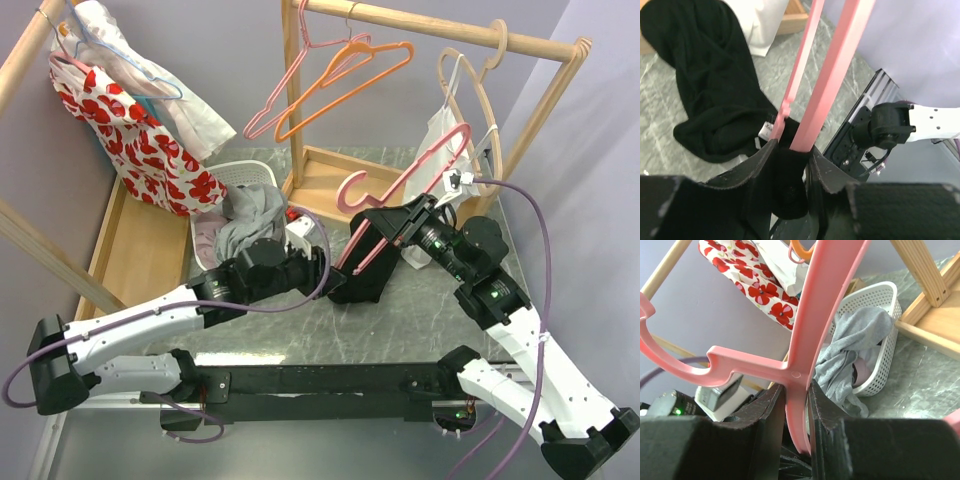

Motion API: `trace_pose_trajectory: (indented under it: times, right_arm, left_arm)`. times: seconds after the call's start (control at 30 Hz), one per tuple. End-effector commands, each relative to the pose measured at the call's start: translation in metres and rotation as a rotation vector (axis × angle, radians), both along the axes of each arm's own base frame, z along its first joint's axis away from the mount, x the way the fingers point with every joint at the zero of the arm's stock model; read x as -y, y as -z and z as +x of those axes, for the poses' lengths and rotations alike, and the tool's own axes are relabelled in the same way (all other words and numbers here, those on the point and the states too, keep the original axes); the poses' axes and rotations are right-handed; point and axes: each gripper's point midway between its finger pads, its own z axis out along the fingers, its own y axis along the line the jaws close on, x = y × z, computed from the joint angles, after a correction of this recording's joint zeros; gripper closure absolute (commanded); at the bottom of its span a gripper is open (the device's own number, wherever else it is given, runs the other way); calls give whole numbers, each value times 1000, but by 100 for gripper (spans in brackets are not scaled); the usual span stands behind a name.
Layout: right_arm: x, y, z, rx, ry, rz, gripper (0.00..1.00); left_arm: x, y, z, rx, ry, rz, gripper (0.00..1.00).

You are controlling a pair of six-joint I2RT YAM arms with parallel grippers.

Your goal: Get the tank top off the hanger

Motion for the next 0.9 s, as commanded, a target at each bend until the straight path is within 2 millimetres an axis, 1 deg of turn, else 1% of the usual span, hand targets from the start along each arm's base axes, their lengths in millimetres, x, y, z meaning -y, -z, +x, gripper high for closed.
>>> trace_pose_trajectory:
  times: [0.0,0.07,0.13,0.17,0.2,0.23,0.3,0.33,0.37,0.43,0.47,0.53,0.57,0.63,0.67,0.7,0.73,0.77,0.8,0.87]
  right_arm:
    - [10,-45,-1,126,35,28,98]
    - [10,-45,1,126,39,26,98]
    - [9,-47,1,132,36,26,98]
    - [9,-46,2,128,37,25,97]
    - [9,-46,2,129,34,25,98]
    - [9,-46,2,129,34,27,97]
    - [8,-45,2,127,28,25,98]
    - [7,-44,2,125,23,23,98]
    - [7,-43,2,122,22,21,97]
    - [5,-42,1,118,12,24,98]
    - [5,-42,0,116,8,26,98]
    - [3,-40,-2,106,-6,28,98]
    - [4,-42,-4,108,-10,33,98]
    - [3,-40,-6,96,-16,46,98]
    - [4,-42,-8,98,-18,52,98]
    - [4,-42,-9,93,-19,61,98]
    - [5,-42,-9,90,-20,65,98]
    - [5,-43,-10,91,-19,67,98]
    - [5,-42,-10,87,-19,70,98]
    - [6,-44,-9,91,-13,73,98]
  left_arm:
    - [-22,12,-5,-41,-62,19,66]
    - [-31,22,-9,-67,-78,40,63]
    - [-39,29,-9,-81,-105,59,62]
    - [-46,36,-12,-98,-117,73,61]
    - [-49,38,-12,-105,-130,77,59]
    - [-54,36,-11,-109,-153,67,56]
    - [-61,41,-12,-115,-170,79,52]
    - [-64,38,-10,-102,-189,77,39]
    - [-65,34,-7,-91,-201,71,34]
    - [-67,24,0,-49,-227,69,29]
    - [-64,14,5,-32,-236,60,27]
    - [-59,-1,11,9,-235,49,21]
    - [-52,-13,15,26,-230,30,20]
    - [-38,-27,19,69,-198,1,19]
    - [-30,-36,17,82,-167,-21,19]
    - [-25,-40,17,88,-151,-33,19]
    - [-17,-39,18,92,-130,-34,19]
    - [-12,-47,18,105,-112,-63,20]
    - [-6,-50,13,101,-79,-79,20]
    - [0,-47,9,92,-54,-90,19]
